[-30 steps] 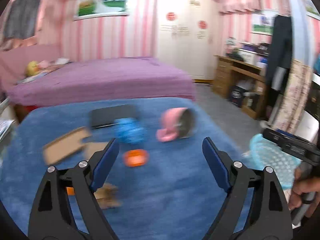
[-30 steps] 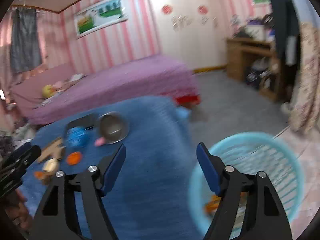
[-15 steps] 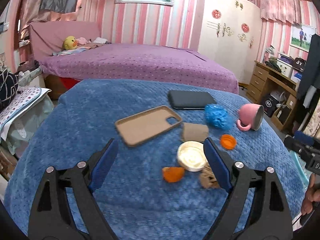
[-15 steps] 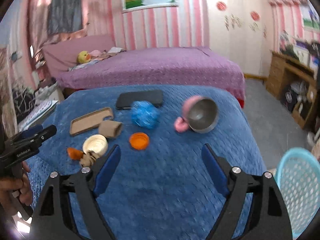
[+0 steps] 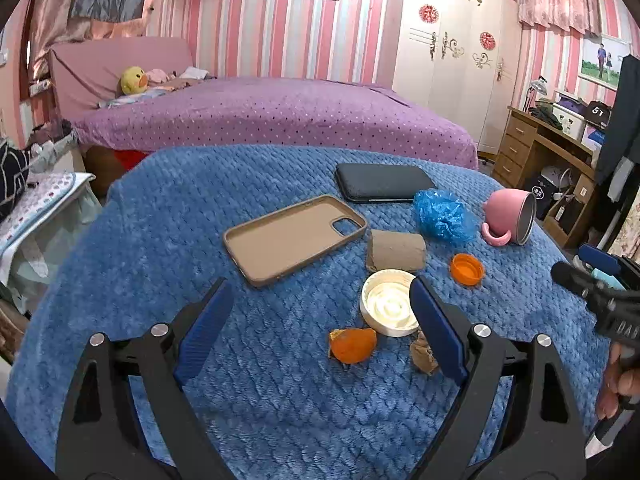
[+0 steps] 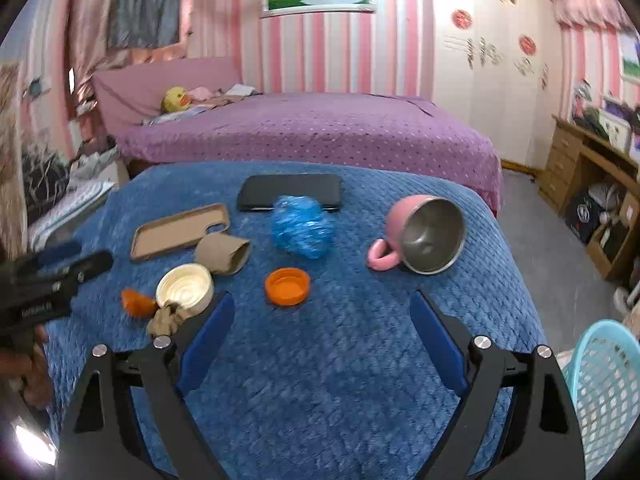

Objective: Collect trash
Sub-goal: 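Close the left tool on the second crumpled brown paper and lift it, then grasp the white round plastic container by its rim with the right tool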

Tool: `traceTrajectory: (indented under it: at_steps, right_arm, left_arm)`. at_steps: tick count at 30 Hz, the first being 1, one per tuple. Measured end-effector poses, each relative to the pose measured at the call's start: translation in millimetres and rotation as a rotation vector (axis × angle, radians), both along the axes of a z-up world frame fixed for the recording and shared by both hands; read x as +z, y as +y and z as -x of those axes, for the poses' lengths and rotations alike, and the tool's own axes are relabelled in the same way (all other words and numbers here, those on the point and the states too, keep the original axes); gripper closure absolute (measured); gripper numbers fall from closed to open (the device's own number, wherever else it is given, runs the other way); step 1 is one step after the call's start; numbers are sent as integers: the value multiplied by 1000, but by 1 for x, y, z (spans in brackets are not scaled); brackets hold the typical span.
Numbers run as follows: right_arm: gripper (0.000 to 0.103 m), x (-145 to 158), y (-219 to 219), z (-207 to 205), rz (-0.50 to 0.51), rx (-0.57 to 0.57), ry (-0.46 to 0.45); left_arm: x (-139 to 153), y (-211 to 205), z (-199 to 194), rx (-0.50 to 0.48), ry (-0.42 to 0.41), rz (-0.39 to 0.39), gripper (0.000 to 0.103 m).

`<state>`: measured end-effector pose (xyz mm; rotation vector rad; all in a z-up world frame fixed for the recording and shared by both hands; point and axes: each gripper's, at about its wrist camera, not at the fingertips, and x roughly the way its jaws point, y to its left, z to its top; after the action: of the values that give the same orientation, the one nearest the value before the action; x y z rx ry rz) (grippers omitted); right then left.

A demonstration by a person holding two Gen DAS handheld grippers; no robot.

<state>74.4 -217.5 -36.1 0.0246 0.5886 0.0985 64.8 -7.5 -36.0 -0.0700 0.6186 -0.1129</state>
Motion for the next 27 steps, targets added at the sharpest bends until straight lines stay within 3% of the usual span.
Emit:
traceTrajectory:
  at_steps: [4, 9, 15, 16, 18, 21, 27]
  right_arm:
    - [15, -6, -6, -4, -11, -9, 28]
    - [15, -10, -9, -8, -7, -18, 41]
    - [15, -9, -14, -8, -22, -22, 41]
    - [15, -10, -14, -7, -20, -17, 43]
    - [15, -11, -13, -7, -9, -14, 46]
    - [15, -13, -12, -7, -3, -14, 53]
    - [15, -11, -7, -5, -5, -13, 42]
  left_arm:
    - [-4, -11, -2, -41, 8, 9, 16]
    - [-9, -49, 5, -181, 20, -13, 15]
    - [-35, -91, 0, -222, 115, -152, 16]
    - [-38, -92, -2, -225, 122, -157, 17]
    - [-41, -96, -4, -242, 141, -163, 40]
    - [-40, -95, -3, -262, 144, -149, 56]
    - [-17, -80, 7, -234, 56, -104, 58]
